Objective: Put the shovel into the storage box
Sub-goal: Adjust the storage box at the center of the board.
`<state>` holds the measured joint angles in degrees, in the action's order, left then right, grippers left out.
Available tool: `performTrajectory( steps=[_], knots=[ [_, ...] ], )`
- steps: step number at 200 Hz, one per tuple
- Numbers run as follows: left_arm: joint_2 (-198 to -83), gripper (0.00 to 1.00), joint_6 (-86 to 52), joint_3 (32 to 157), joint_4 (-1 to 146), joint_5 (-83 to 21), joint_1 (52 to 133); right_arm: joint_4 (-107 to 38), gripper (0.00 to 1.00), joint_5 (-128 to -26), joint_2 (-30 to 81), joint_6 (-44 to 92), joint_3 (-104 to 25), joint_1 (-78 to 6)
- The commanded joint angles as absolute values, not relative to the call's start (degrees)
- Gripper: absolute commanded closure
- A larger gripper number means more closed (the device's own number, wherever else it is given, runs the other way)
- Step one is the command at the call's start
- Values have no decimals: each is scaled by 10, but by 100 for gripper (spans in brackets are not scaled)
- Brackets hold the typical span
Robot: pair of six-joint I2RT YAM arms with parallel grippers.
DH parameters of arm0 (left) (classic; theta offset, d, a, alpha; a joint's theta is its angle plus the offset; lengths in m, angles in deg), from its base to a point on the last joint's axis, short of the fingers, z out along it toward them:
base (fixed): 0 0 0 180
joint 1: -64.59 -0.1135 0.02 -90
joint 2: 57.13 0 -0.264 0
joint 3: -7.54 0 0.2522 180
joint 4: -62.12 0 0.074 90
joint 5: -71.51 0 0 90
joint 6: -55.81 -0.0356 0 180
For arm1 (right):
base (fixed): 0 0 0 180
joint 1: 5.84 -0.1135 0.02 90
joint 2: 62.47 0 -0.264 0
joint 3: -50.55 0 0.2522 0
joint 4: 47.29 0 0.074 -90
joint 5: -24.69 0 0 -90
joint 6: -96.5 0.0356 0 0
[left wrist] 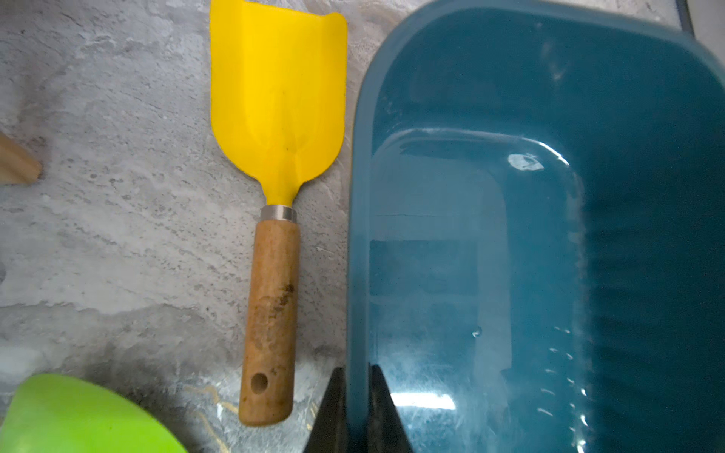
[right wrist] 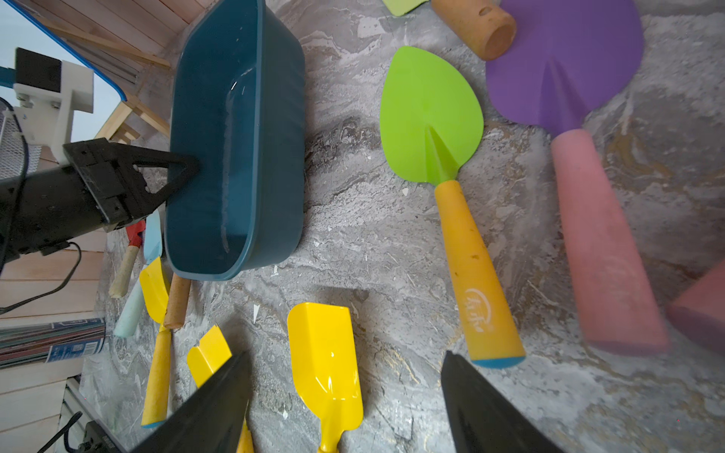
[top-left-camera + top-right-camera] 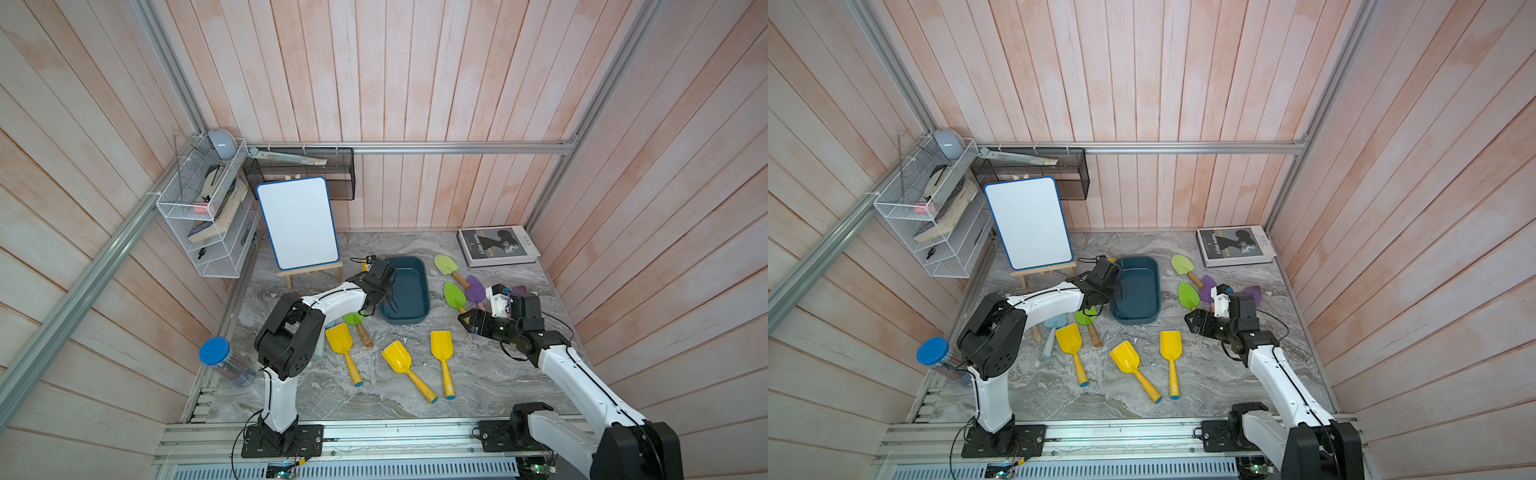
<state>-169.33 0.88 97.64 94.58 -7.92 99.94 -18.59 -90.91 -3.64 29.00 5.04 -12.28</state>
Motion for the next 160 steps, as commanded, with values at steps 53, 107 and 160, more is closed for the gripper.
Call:
performTrajectory(
  steps=[53, 107, 160],
  knots=[
    [-1710, 69, -2, 1019, 1009, -54, 1008, -193, 18, -917, -34, 290, 61, -120],
    [-1698, 40, -10, 1023, 1012, -51, 1012, -195, 17, -916, -36, 289, 63, -120],
    [-1644, 34, -36, 1046, 1015, -57, 1019, -188, 17, -911, -36, 291, 55, -119]
  ],
)
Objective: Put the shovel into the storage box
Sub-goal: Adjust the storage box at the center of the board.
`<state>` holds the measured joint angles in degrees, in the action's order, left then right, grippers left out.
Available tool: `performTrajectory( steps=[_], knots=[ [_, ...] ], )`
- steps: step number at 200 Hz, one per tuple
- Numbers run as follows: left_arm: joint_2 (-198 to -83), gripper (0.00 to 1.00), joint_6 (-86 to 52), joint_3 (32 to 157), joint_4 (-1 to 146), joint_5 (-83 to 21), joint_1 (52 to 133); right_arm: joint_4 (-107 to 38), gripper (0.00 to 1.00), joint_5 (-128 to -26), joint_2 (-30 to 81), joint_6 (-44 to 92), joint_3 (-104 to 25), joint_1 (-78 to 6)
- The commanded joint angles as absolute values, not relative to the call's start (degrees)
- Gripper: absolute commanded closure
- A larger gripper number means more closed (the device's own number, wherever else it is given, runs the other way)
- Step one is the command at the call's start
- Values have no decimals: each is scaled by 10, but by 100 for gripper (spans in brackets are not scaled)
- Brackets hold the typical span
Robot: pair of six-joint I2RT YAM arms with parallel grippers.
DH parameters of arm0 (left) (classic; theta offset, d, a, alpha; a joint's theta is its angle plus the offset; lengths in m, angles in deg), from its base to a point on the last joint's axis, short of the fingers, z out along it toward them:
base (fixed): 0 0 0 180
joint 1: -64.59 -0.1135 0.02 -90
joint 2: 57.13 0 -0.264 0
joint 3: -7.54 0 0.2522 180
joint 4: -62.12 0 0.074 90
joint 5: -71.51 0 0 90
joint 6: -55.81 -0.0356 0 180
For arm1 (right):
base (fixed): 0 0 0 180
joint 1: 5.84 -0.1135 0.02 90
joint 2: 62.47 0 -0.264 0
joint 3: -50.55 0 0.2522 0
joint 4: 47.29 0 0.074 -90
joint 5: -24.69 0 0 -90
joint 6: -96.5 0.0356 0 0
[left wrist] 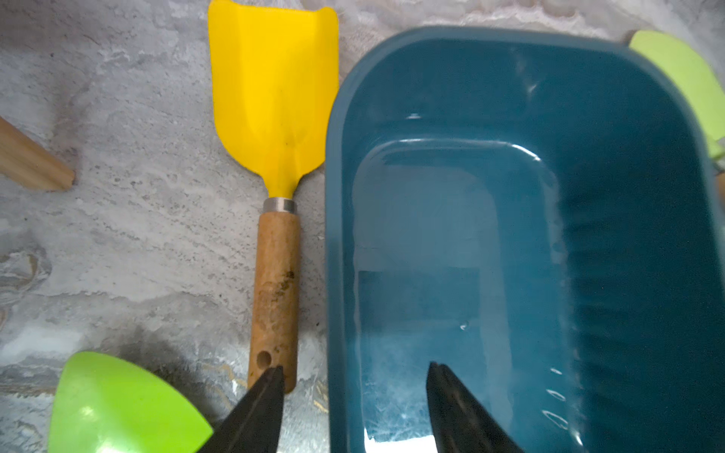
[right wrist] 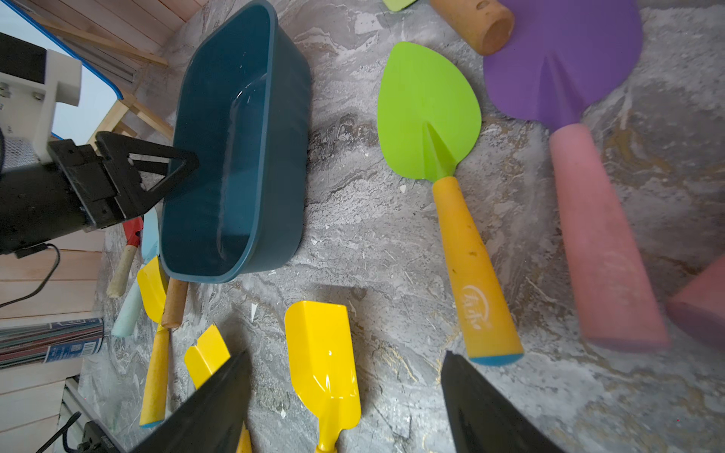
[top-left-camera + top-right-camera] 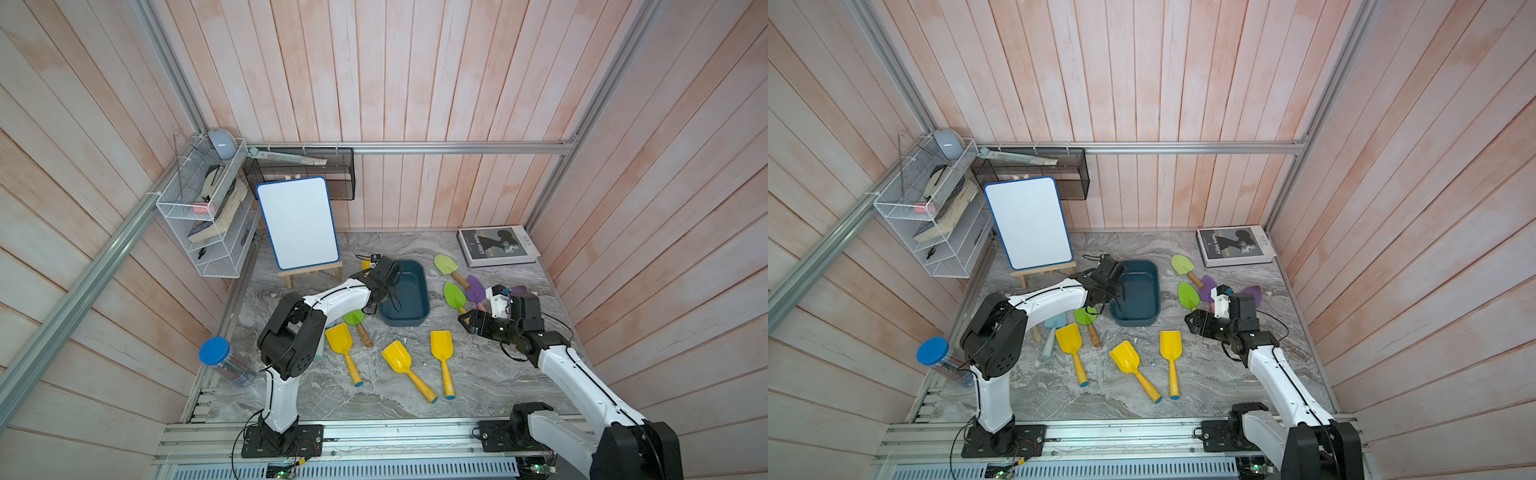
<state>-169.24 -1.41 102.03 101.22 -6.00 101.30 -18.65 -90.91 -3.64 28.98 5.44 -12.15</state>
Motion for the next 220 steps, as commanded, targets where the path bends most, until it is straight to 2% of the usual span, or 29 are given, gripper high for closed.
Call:
performTrajectory(
  steps=[1, 29, 63, 85, 120, 153, 190, 220],
  knots=[
    [-1643, 34, -36, 1047, 1015, -58, 1019, -188, 18, -911, -36, 290, 54, -119],
    [-1609, 28, -52, 1051, 1013, -74, 1025, -179, 17, -908, -30, 286, 37, -118],
    [-1551, 27, -66, 1027, 1002, -95, 1026, -147, 18, -901, -15, 261, -13, -105],
    [-1492, 23, -82, 976, 967, -115, 1026, -114, 18, -879, 9, 232, -68, -99],
    [-1402, 11, -121, 895, 914, -154, 1026, -66, 19, -830, 61, 197, -165, -98],
    [-1366, 9, -155, 857, 900, -220, 1026, -23, 20, -779, 134, 145, -259, -98],
    [-1342, 8, -156, 810, 845, -283, 1026, 20, 29, -759, 230, 64, -355, -99],
    [-1328, 7, -165, 795, 821, -304, 1026, 40, 44, -724, 313, -1, -427, -99]
  ],
)
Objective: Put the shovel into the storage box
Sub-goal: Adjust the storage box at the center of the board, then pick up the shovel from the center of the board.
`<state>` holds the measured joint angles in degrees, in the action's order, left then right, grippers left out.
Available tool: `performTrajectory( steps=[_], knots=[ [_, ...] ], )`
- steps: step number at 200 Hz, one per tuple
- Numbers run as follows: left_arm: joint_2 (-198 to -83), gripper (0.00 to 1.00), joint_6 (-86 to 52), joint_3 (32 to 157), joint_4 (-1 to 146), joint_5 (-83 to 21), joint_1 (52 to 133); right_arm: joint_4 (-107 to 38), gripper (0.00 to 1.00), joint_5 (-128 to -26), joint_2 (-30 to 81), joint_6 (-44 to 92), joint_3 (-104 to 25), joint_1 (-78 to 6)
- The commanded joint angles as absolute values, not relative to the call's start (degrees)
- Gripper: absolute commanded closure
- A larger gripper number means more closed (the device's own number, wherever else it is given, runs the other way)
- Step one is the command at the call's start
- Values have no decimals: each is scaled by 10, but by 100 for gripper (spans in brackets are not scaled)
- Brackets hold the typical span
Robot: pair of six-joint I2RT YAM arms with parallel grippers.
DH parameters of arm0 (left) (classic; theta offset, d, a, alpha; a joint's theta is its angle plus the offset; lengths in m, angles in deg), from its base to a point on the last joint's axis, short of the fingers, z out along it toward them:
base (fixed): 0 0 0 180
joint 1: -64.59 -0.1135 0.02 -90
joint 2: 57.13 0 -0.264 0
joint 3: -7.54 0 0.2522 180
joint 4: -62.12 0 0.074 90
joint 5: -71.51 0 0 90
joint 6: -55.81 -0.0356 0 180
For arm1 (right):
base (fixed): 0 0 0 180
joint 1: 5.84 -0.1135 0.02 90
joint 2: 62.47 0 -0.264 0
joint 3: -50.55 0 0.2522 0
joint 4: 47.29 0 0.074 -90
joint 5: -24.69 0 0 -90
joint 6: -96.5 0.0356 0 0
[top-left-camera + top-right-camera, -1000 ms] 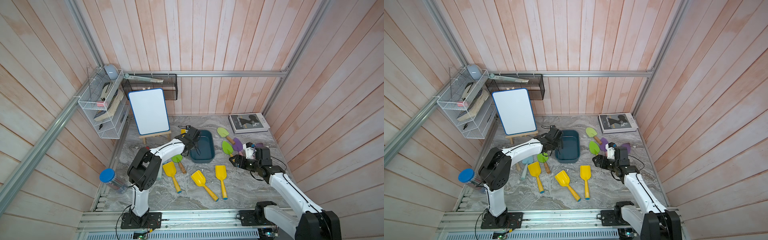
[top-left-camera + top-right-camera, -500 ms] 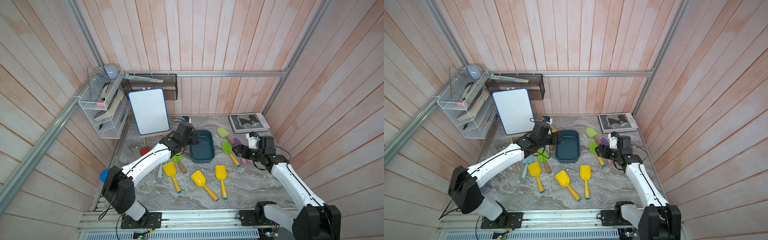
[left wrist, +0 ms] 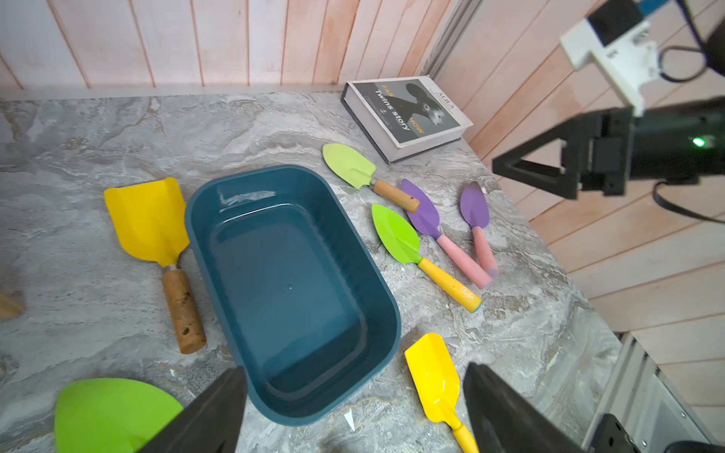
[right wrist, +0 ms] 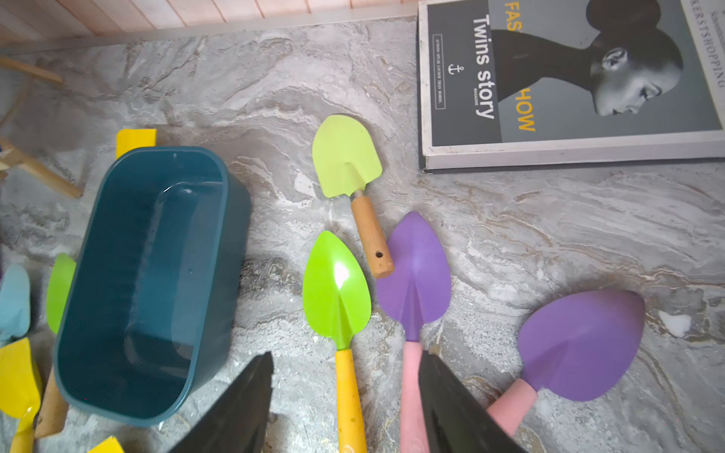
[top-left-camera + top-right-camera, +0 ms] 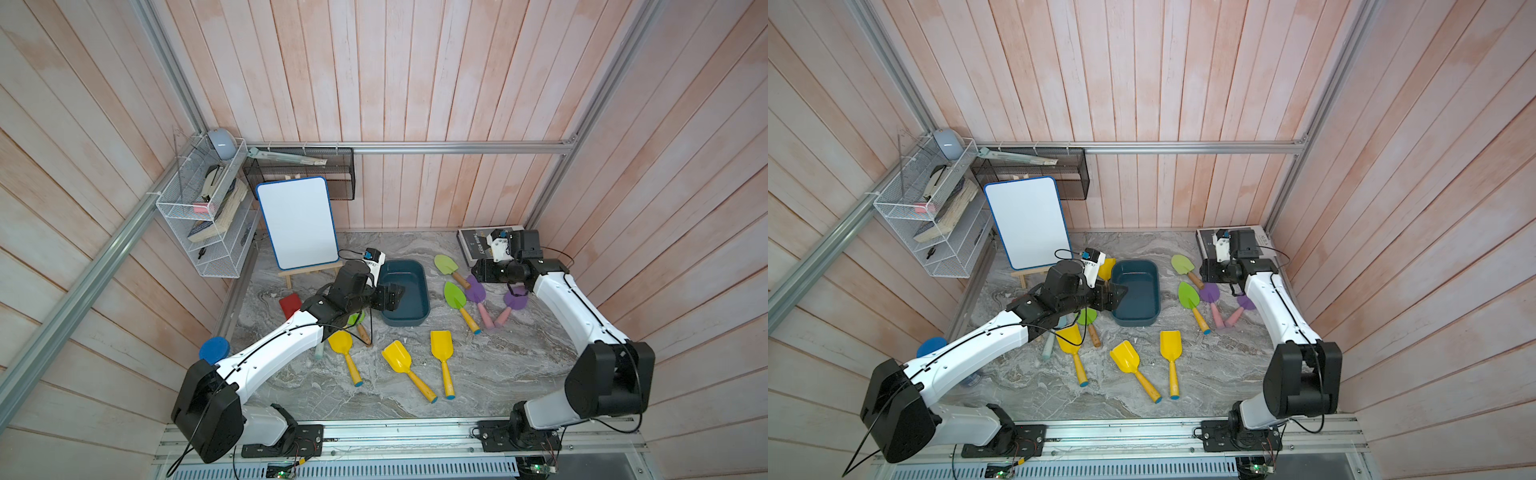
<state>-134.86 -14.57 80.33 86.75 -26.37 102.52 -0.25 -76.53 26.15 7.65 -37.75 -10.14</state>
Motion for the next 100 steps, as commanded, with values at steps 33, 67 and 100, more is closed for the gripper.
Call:
performTrajectory(
  steps=[33, 67, 100],
  knots=[
    [-1327, 6, -168, 796, 810, -309, 1026, 42, 48, -716, 395, -50, -477, -100],
    [-1344, 4, -171, 807, 809, -325, 1022, 46, 50, -720, 486, -67, -535, -111],
    [-1354, 2, -168, 814, 809, -333, 1020, 71, 51, -712, 567, -78, -604, -125]
  ],
)
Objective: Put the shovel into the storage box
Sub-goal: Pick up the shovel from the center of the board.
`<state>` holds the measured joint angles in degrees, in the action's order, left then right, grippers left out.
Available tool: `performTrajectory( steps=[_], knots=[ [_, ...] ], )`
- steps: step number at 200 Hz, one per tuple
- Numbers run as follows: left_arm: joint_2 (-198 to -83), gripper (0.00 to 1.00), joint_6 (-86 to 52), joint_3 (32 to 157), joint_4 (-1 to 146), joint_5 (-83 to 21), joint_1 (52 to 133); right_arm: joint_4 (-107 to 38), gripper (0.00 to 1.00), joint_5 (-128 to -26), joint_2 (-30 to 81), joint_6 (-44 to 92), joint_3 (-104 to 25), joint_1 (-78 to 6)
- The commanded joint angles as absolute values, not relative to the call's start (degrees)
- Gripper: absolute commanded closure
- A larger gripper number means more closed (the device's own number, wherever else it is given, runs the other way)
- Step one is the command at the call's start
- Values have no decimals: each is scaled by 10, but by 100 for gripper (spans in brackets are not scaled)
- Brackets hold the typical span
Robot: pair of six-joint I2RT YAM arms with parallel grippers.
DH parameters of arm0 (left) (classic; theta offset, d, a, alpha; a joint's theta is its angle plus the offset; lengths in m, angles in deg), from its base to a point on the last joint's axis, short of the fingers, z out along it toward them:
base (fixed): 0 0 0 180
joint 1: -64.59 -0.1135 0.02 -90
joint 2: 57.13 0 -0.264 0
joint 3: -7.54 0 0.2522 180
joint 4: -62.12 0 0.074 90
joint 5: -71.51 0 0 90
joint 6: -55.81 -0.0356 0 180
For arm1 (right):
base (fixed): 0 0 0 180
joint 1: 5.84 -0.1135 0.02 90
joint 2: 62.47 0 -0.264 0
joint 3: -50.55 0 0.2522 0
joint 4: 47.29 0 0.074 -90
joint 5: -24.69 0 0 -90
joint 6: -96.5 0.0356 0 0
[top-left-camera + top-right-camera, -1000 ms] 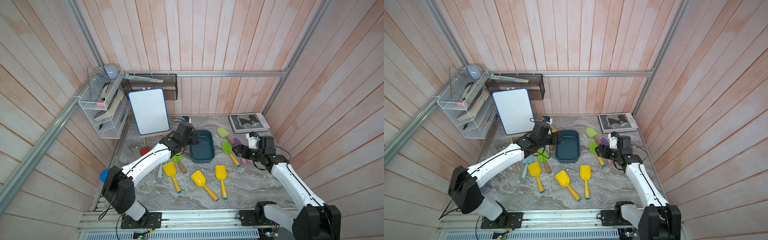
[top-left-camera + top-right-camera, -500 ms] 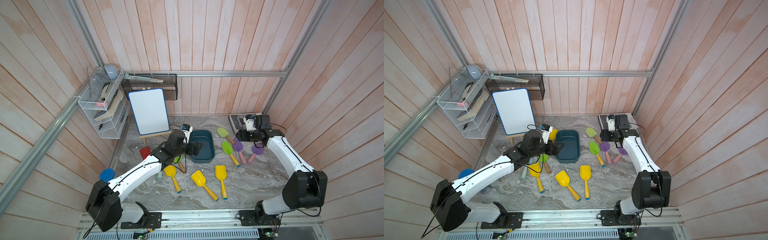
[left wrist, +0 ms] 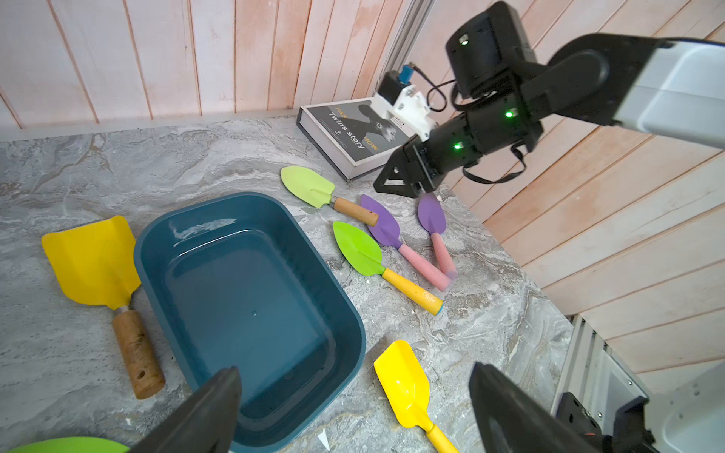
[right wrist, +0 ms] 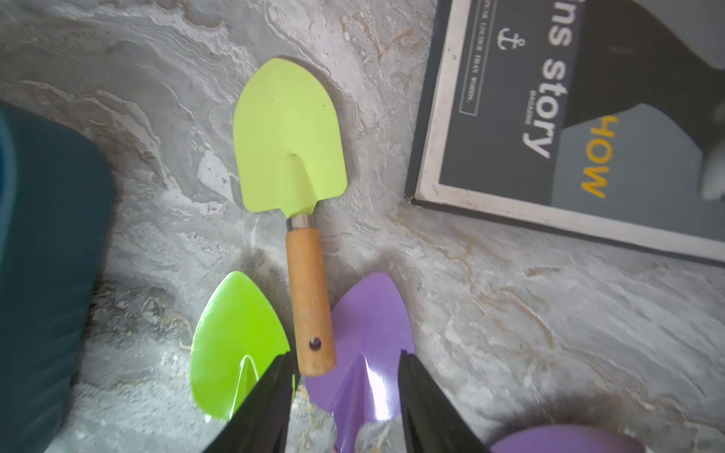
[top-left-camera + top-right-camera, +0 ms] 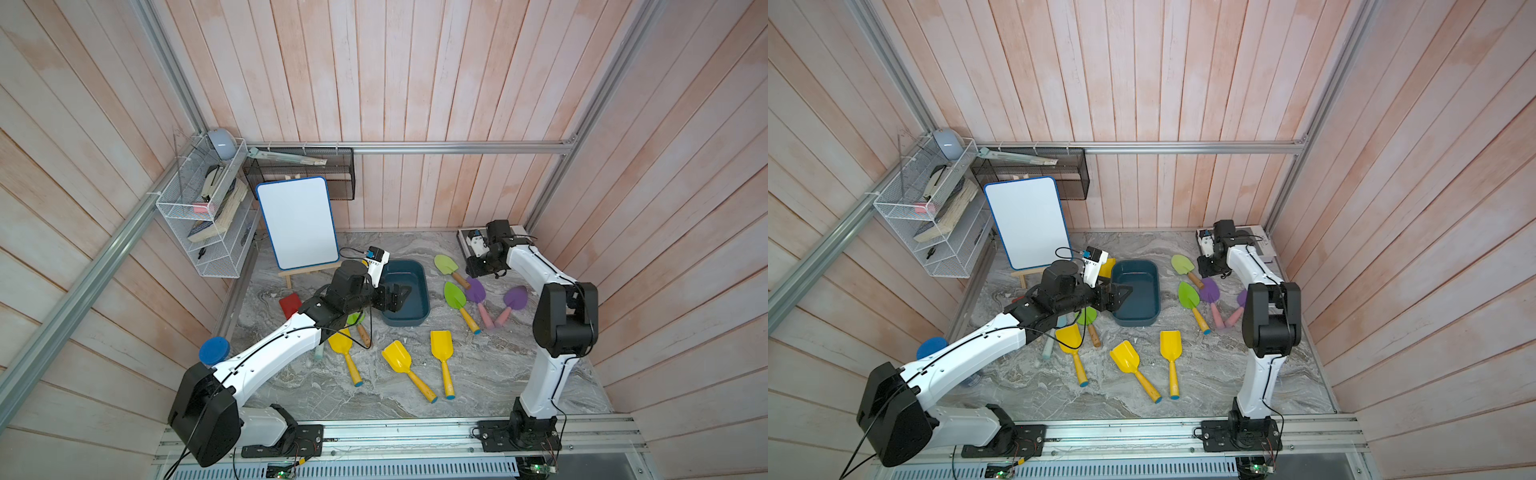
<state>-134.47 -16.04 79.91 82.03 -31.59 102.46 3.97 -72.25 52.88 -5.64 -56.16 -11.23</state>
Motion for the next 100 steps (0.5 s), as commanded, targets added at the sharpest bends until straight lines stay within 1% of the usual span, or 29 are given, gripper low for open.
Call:
performTrajectory(
  steps=[1, 39, 100],
  knots=[
    [-1355, 2, -168, 814, 809, -334, 1021, 71, 51, -711, 568, -78, -606, -126],
    [-1359, 0, -166, 820, 815, -334, 1018, 78, 50, -716, 611, -81, -640, -130],
    [-1364, 0, -162, 822, 820, -334, 1015, 68, 50, -719, 629, -87, -617, -145]
  ],
)
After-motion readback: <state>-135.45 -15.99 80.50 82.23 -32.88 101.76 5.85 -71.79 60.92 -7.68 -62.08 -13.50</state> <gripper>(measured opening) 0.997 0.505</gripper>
